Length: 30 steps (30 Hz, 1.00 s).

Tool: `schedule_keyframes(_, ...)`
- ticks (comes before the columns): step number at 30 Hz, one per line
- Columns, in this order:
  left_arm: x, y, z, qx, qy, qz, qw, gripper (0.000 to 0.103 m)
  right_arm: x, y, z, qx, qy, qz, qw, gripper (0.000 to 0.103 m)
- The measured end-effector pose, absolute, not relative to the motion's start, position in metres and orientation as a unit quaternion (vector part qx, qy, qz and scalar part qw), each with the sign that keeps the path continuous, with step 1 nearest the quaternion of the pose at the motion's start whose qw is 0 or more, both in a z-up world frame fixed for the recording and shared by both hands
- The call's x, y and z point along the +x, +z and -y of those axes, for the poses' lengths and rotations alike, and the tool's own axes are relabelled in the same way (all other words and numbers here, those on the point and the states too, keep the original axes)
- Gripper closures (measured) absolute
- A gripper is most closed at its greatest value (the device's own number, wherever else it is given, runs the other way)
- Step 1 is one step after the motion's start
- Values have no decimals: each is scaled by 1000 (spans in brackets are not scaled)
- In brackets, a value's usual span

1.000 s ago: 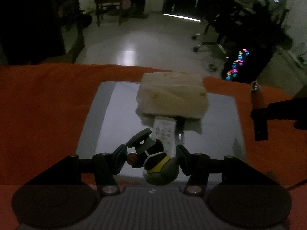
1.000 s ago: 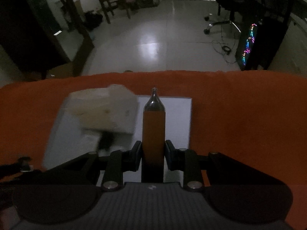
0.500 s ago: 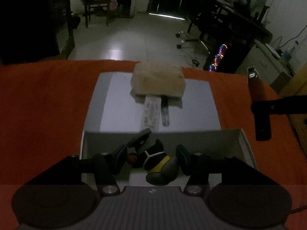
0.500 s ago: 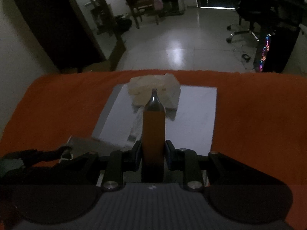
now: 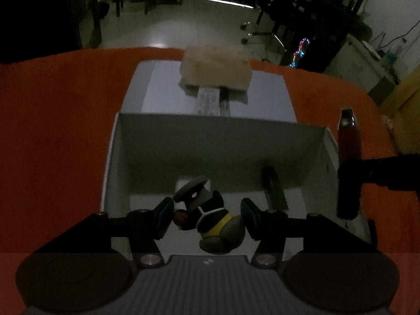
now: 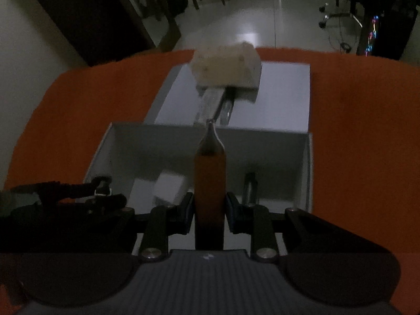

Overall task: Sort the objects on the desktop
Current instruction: 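Carry the figurine with the left gripper while the right gripper carries the bottle into the box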

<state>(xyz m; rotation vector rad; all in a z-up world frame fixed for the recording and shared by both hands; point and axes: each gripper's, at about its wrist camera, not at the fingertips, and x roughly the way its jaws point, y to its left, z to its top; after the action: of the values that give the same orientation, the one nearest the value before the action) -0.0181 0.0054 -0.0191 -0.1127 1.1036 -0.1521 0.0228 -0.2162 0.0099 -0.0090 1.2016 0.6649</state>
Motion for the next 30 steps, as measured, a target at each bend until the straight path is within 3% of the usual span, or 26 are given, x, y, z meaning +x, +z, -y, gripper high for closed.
schedule_keyframes(30,2,-94,6,-35,-50,-575,816,52,29,-101,202,-35,262,-629,731,76)
